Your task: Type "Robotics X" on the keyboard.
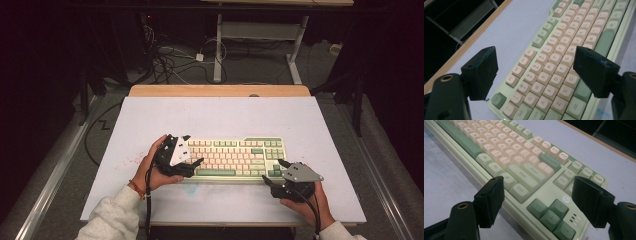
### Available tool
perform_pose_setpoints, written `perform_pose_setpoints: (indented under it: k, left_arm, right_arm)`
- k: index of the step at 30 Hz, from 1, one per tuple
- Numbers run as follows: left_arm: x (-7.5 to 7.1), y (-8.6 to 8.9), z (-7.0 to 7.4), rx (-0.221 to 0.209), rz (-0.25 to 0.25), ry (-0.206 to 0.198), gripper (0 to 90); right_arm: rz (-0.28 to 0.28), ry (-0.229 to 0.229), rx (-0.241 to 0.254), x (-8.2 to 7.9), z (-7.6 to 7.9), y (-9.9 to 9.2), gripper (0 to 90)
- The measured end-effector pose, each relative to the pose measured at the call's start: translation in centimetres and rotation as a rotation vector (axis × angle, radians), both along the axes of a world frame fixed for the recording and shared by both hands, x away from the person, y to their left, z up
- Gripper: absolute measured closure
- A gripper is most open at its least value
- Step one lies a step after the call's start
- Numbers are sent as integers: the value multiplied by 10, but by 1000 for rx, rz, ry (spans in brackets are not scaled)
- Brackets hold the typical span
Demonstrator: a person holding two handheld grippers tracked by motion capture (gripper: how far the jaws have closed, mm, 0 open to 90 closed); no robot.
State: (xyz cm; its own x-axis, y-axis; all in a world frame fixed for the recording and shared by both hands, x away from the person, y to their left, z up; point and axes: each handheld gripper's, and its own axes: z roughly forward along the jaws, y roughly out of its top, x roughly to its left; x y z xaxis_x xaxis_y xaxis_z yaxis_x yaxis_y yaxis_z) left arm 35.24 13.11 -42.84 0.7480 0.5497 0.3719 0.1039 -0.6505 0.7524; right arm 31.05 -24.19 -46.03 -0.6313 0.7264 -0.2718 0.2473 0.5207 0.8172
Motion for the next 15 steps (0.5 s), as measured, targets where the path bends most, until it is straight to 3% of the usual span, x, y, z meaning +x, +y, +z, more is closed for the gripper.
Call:
perform_pose_setpoints:
  k: [7,10,13,15]
  left_arm:
    - [-6,13,-14,39,30,1,187]
    - [-10,20,-16,19,68,-11,190]
    - [-12,27,-18,-16,81,4,192]
    - [-14,31,-21,-4,87,8,192]
  right_arm:
    - [-2,-1,-8,0,-1,0,268]
    - [0,-3,-14,0,-1,1,269]
    - [3,-1,-16,0,-2,1,269]
    - [5,-3,-20,0,-2,2,269]
